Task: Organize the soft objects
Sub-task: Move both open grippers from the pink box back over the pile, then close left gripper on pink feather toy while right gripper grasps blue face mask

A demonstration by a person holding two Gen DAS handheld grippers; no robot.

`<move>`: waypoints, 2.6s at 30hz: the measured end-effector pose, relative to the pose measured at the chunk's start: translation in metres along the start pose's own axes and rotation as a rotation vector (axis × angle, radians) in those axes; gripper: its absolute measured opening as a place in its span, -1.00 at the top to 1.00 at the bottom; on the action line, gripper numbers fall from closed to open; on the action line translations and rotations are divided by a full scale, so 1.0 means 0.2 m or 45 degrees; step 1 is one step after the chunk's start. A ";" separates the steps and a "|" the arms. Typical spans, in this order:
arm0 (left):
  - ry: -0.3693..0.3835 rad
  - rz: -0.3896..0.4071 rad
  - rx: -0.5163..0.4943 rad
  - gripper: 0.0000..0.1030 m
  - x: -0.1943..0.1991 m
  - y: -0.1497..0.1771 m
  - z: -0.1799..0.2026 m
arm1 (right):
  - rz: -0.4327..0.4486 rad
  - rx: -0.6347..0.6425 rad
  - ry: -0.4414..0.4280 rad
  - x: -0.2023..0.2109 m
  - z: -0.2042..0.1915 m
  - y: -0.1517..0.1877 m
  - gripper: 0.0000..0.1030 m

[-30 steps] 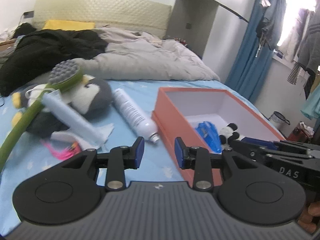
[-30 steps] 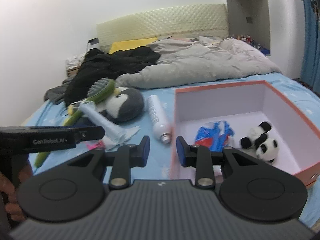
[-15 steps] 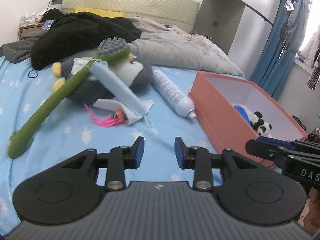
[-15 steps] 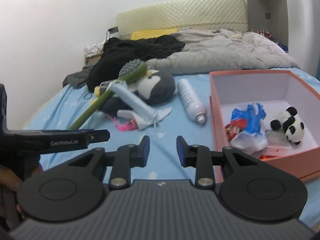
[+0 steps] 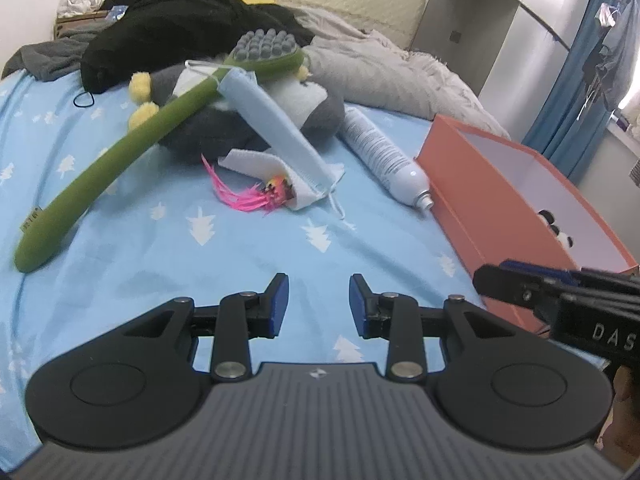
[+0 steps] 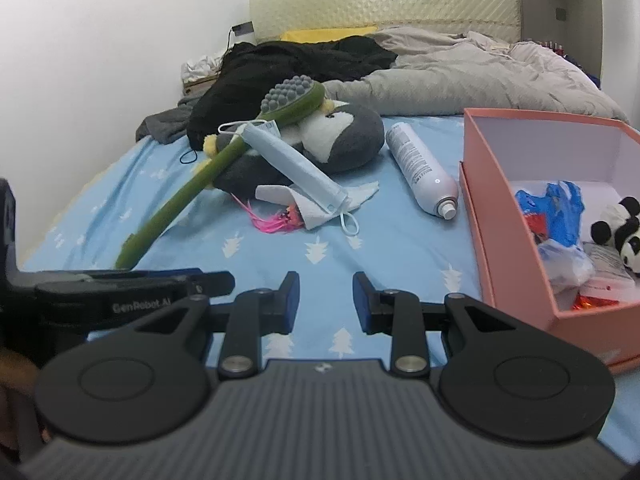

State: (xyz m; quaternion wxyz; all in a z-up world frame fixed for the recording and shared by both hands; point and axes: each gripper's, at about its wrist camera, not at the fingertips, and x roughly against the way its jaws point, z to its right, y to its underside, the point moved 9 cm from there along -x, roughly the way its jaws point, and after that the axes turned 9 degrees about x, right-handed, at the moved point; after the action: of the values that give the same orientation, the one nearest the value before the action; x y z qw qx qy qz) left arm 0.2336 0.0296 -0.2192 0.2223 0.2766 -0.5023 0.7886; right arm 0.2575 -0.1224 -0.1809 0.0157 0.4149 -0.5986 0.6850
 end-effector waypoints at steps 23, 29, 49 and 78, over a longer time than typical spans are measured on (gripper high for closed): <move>-0.106 -0.091 -0.083 0.08 -0.59 -0.22 -0.25 | -0.046 0.007 -0.033 -0.72 0.11 -0.26 0.12; -0.093 -0.080 -0.160 0.08 -0.70 -0.28 -0.26 | -0.031 0.023 -0.050 -0.89 0.13 -0.34 0.12; 0.067 -0.058 -0.245 -0.02 -0.91 -0.38 -0.19 | -0.085 0.116 -0.160 -1.19 0.08 -0.35 0.30; -0.087 -0.066 0.103 0.54 -0.47 -0.19 -0.33 | -0.093 0.086 0.043 -0.65 0.06 -0.24 0.88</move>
State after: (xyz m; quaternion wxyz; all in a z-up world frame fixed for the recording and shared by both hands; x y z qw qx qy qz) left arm 0.3130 0.0989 -0.2781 0.2138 0.3250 -0.4699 0.7924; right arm 0.3742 -0.0564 -0.2187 0.0366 0.4252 -0.5592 0.7108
